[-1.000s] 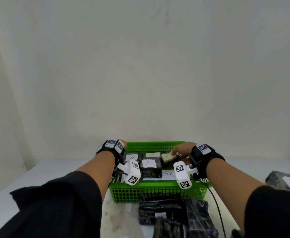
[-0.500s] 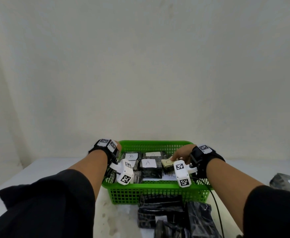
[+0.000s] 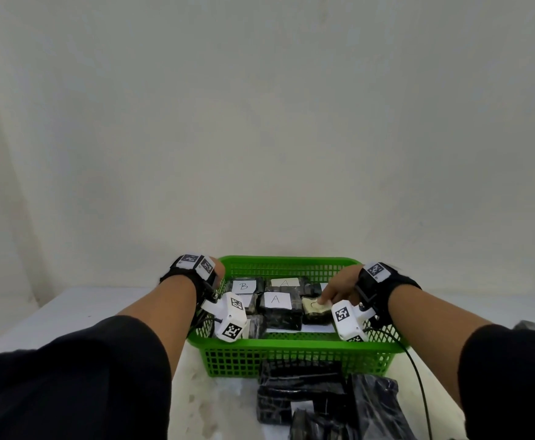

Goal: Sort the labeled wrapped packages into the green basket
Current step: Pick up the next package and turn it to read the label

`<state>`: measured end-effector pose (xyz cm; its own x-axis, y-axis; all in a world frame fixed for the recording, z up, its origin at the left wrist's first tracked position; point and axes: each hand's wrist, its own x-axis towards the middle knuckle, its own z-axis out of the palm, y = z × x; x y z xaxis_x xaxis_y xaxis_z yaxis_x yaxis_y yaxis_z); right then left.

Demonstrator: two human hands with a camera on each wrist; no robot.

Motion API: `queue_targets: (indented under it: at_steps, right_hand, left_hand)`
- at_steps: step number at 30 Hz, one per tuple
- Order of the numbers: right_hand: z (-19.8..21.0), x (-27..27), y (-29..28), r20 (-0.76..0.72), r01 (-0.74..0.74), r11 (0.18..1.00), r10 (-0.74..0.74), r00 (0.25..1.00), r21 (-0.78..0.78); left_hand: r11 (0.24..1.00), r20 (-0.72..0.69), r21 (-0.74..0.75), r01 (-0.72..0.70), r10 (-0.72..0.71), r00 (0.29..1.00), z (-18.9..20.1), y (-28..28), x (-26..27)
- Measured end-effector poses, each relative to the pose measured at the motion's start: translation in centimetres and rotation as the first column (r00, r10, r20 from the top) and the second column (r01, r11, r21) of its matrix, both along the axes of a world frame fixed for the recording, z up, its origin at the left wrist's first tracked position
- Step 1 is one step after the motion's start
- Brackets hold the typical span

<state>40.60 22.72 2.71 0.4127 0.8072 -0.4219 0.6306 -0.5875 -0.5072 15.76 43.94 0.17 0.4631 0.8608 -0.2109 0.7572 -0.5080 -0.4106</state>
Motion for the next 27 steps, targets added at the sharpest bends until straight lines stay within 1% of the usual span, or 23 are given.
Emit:
queue_targets:
  at_steps: [1, 3, 11, 14, 15, 17, 18, 21, 22, 24, 27]
  right_hand:
    - [0.1, -0.3, -0.1, -0.004, -0.003, 1.0, 0.003, 1.0, -0.014]
    - [0.1, -0.5, -0.1, -0.02, 0.004, 1.0, -0.004, 1.0, 0.007]
    - [-0.3, -0.5, -0.1, -0.043, 0.009, 1.0, -0.008, 0.999, 0.013]
    - [0.3, -0.7, -0.2, -0.021, 0.008, 1.0, -0.008, 1.0, 0.027]
    - [0.7, -0.9, -0.4, -0.004, 0.011, 0.999, -0.011, 1.0, 0.04]
    - [1.6, -1.2, -0.9, 0.04, -0.029, 0.999, 0.028, 0.999, 0.038]
    - [2.0, -1.2, -0.9, 0.066, -0.036, 0.998, 0.033, 0.997, 0.042]
    - [3.0, -0.8, -0.8, 0.071, 0.059, 0.992, -0.068, 0.995, 0.113]
    - [3.4, -0.7, -0.9, 0.078, 0.062, 0.992, -0.071, 0.994, 0.111]
    - [4.2, -0.8, -1.2, 0.129, 0.029, 0.993, -0.044, 0.991, 0.117]
    - [5.8, -1.1, -2.0, 0.192, -0.054, 0.983, 0.02, 0.981, 0.176]
  left_hand:
    - [1.0, 0.022, -0.016, 0.003, -0.002, 1.0, 0.0, -0.2, 0.0]
    - [1.0, 0.026, -0.025, -0.01, 0.011, 1.0, 0.1, -0.4, -0.2]
    - [1.0, 0.005, -0.019, -0.017, 0.017, 1.0, 0.6, -1.1, 0.1]
    - [1.0, -0.008, -0.023, -0.019, 0.019, 1.0, 0.8, -1.4, 0.1]
    - [0.998, 0.001, -0.038, -0.04, 0.04, 0.999, 0.9, -1.5, 0.2]
    - [0.994, 0.025, -0.068, -0.083, 0.085, 0.996, 1.2, -2.0, 0.4]
    - [0.992, 0.072, -0.081, -0.098, 0.104, 0.992, 1.6, -2.8, 0.5]
    - [0.984, 0.233, -0.146, -0.106, 0.139, 0.963, 3.3, -4.3, 0.8]
    - [0.983, 0.275, -0.155, -0.101, 0.141, 0.951, 4.0, -4.7, 0.9]
    - [0.986, 0.345, -0.138, -0.088, 0.132, 0.929, 5.5, -5.7, 1.1]
    - [0.993, 0.387, -0.1, -0.067, 0.101, 0.917, 8.0, -7.4, 0.9]
